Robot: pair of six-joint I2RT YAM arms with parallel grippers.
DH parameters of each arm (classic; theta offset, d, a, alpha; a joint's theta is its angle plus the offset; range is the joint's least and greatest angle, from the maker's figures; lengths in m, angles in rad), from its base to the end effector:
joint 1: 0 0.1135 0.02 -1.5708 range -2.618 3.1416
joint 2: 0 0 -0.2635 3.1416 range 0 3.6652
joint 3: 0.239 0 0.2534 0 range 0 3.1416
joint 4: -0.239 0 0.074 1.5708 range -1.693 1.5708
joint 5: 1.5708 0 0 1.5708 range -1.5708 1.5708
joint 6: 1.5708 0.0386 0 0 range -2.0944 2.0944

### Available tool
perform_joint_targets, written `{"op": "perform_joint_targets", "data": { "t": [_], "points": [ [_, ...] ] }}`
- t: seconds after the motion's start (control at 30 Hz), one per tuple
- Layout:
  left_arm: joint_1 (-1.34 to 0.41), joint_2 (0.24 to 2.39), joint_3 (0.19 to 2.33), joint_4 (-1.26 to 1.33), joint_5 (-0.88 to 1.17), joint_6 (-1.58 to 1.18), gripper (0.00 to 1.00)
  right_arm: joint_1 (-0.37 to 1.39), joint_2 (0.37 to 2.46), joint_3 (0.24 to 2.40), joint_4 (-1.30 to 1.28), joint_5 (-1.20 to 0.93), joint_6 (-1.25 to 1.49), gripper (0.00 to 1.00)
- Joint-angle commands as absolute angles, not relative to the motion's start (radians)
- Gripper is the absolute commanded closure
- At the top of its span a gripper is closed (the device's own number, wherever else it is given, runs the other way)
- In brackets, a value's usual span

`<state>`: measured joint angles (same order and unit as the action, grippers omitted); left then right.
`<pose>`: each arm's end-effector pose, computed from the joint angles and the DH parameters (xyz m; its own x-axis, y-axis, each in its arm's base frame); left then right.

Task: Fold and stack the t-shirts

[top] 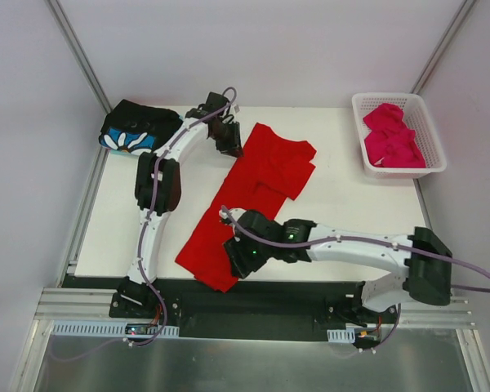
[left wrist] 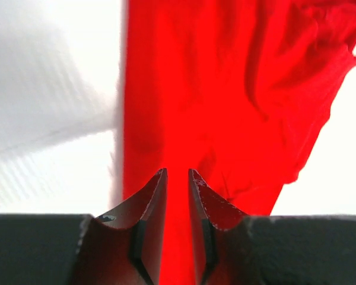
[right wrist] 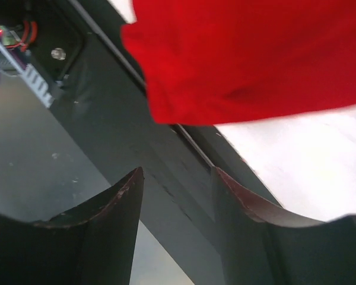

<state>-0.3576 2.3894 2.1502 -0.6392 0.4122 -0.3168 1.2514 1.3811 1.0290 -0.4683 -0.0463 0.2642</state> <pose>0.4963 -0.2020 0.2093 -0.8597 0.0165 -0.5106 0.3078 0.8144 -0.4919 0.0921 0.2843 0.2613 -0.4720 -0.5962 -0.6494 -0.8651 0.4552 0.2108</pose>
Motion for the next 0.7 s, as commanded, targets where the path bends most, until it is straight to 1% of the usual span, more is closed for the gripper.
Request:
{"op": "perform_joint_targets", "data": {
  "t": [0.0, 0.13, 0.2, 0.43, 0.63, 0.67],
  "points": [
    [-0.319, 2.433, 2.226, -0.672, 0.48, -0.368, 0.8, 1.284, 1.549, 1.107, -0.255, -0.253, 0.232, 0.48],
    [-0.314, 2.482, 2.258, -0.67, 0.534, -0.37, 0.79, 1.308, 1.65, 1.149, -0.189, -0.317, 0.239, 0.49],
    [-0.314, 2.497, 2.267, -0.661, 0.604, -0.371, 0.79, 1.312, 1.67, 1.155, -0.17, -0.331, 0.241, 0.49],
    [-0.318, 2.507, 2.275, -0.635, 0.695, -0.353, 0.78, 1.312, 1.718, 1.155, -0.164, -0.345, 0.242, 0.49],
    [-0.322, 2.464, 2.287, -0.611, 0.73, -0.356, 0.77, 1.312, 1.747, 1.154, -0.158, -0.347, 0.253, 0.49],
    [-0.324, 2.451, 2.284, -0.621, 0.676, -0.351, 0.77, 1.31, 1.752, 1.152, -0.158, -0.35, 0.255, 0.49]
  ]
}}
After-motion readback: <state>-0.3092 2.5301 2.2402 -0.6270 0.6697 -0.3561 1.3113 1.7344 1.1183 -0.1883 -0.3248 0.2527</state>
